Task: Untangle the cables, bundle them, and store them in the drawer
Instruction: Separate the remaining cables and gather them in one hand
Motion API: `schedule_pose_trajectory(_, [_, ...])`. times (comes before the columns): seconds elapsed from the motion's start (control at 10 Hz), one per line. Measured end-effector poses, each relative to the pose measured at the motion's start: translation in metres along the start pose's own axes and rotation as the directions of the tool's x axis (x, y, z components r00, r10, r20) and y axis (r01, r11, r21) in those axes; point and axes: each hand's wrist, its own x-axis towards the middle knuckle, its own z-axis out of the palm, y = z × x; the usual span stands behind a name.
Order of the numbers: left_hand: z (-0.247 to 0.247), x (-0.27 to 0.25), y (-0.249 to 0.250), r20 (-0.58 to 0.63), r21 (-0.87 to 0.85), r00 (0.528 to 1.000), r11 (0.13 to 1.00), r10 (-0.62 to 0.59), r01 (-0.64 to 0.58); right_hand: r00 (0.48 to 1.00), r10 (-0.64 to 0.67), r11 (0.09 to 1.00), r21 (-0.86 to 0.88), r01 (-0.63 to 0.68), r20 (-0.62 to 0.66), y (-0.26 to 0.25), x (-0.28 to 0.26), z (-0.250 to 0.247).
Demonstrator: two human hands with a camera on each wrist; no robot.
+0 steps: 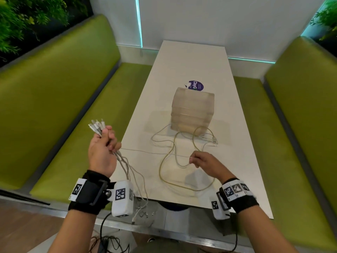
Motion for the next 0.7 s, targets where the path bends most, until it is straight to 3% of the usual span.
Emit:
schedule_pose_trajectory(0.2, [-0.006, 0.005, 0.006, -0.018, -0.007, 0.999, 0.999, 0.031, -0.031, 0.989, 0.108, 0.993, -0.026, -0.111, -0.100, 0.022, -0.002, -0.020])
schedule_pose_trajectory(0.4, [0.002, 0.006, -0.004, -0.006, 0.027, 1.000, 1.000, 0.013, -0.013, 0.991, 0.125, 0.965, 0.240, -0.109, -0.052, 0.007, -0.011, -0.014])
schedule_pose_trajectory(0.5, [0.009, 0.003, -0.014, 0.015, 0.076, 1.000, 0.997, -0.003, 0.002, 0.997, 0.066, 0.932, 0.355, -0.076, 0.041, -0.020, -0.022, -0.009])
schedule_pose_trajectory(0.6, [0.017, -0.001, -0.025, 0.040, 0.106, 0.999, 0.994, -0.026, 0.022, 0.972, 0.003, 0.915, 0.391, -0.097, 0.233, -0.044, -0.034, 0.002])
schedule_pose_trajectory(0.7, [0.023, -0.003, -0.032, 0.057, 0.101, 0.997, 0.994, -0.048, 0.042, 0.903, 0.005, 0.934, 0.320, -0.157, 0.430, -0.046, -0.039, 0.021])
